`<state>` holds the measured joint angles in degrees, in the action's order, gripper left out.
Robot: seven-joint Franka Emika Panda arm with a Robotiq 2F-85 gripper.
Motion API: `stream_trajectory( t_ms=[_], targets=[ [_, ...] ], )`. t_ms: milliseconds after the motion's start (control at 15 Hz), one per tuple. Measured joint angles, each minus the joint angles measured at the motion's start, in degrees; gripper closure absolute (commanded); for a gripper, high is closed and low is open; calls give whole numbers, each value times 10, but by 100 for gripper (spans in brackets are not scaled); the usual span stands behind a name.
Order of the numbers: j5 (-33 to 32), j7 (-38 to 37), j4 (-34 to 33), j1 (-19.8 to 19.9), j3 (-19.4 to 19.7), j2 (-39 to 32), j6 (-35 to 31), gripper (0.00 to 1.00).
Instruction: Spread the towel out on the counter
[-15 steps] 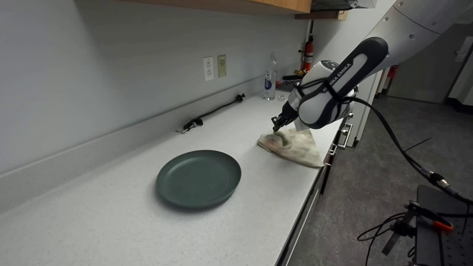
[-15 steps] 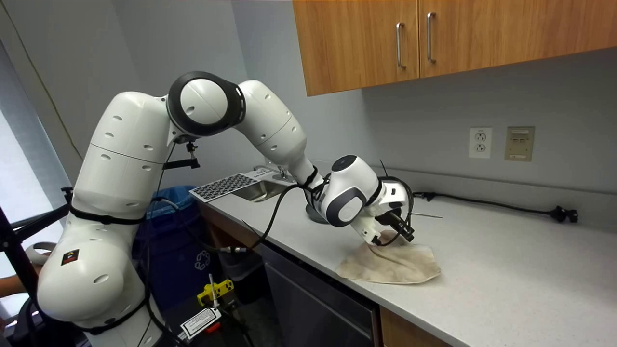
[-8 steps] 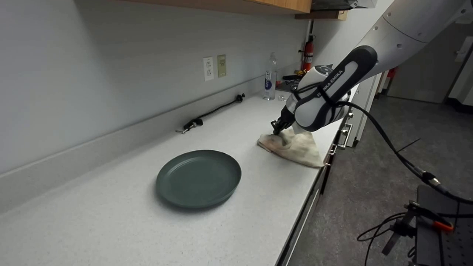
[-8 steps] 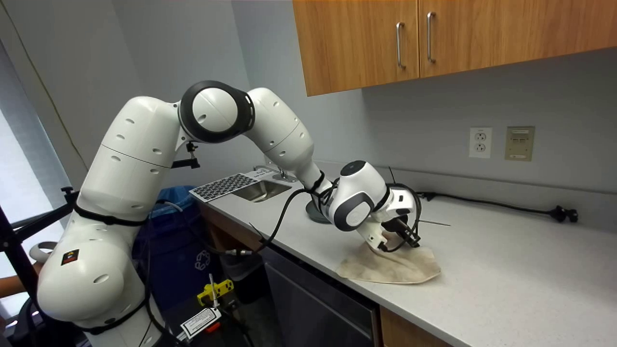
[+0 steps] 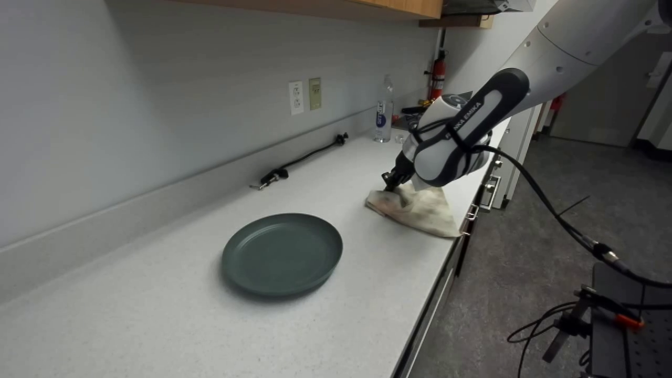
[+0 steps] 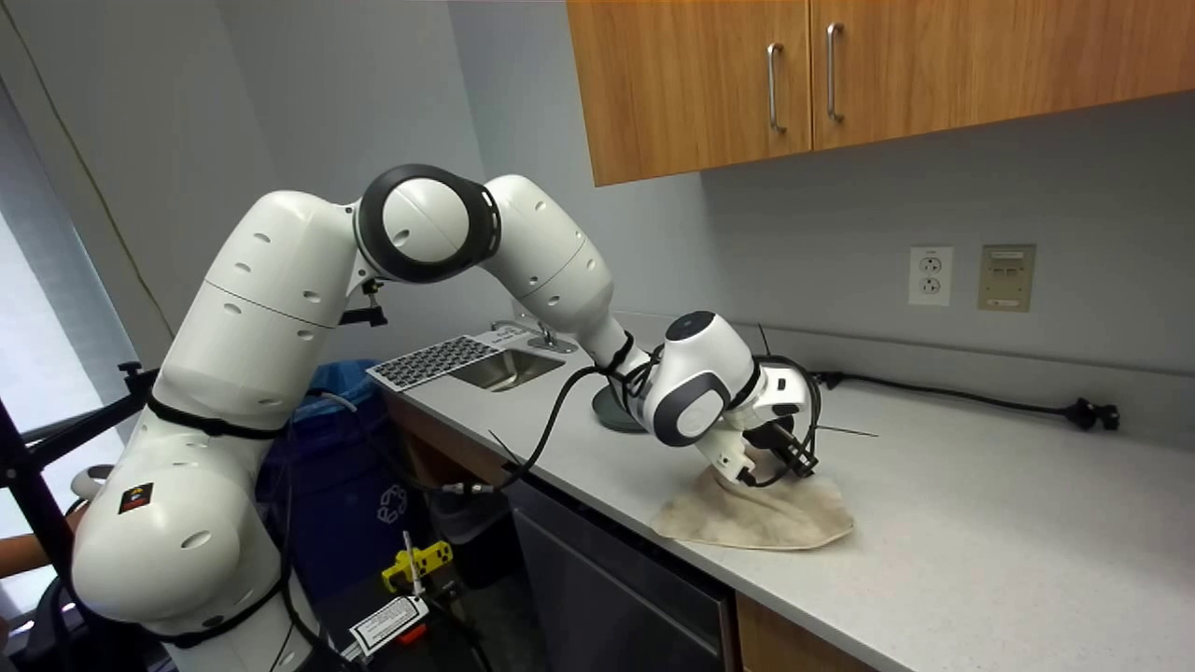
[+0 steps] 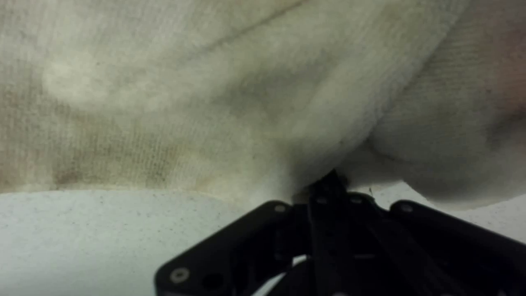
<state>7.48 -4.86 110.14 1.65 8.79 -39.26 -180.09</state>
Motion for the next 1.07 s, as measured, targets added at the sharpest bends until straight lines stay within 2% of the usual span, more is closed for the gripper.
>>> stream_trajectory(
  t_ms=[200, 667, 867, 1067],
  targets=[
    [-13, 2, -7, -3, -3, -4, 1, 100],
    [-63, 15, -28, -36, -4, -17, 1, 100],
    [-63, 34, -38, -21, -41, -16, 18, 100],
    [-63, 67, -47, 22, -101, -12, 51, 100]
  ],
)
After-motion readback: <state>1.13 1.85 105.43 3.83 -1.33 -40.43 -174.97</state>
